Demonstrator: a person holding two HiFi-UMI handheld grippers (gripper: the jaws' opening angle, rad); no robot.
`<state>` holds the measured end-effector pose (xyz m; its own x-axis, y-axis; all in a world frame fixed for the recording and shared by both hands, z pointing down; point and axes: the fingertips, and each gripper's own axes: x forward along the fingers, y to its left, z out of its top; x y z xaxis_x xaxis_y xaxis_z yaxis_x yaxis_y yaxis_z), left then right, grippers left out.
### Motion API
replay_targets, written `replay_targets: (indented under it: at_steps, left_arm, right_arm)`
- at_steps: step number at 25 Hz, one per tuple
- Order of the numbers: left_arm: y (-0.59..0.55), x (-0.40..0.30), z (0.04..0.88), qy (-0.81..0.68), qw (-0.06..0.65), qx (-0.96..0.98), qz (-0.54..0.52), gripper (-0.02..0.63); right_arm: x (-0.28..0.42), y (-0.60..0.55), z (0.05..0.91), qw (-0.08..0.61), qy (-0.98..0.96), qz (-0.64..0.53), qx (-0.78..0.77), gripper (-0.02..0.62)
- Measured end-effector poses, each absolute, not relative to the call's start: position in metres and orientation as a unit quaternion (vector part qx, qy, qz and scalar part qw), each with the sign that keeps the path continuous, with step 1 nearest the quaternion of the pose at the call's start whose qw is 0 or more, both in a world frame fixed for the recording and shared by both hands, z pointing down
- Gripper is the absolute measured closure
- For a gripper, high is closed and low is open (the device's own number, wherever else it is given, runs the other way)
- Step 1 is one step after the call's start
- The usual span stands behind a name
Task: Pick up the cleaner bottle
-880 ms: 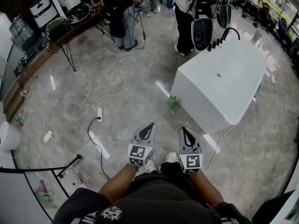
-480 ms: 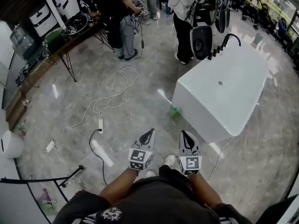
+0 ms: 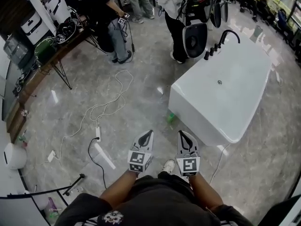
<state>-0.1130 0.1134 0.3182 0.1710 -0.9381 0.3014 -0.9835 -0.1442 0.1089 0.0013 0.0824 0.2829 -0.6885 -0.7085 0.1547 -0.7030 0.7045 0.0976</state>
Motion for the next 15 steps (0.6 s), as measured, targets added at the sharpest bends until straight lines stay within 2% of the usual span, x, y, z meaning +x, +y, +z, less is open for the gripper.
replay_targets:
  at_steps: [8,15]
  left_arm:
    - [0.055,-0.087,0.321,-0.612,0.143,0.772,0.092,0.601]
    - [0.007,-0.080,0.356,-0.574,0.146,0.798,0.112,0.602]
  right_arm:
    - [0.017,0.034,0.283,0.105,-0.910,-0.018,0.401,0.580]
    - [0.027,0.002,0.312,0.121,-0.886,-0.004,0.447,0.580]
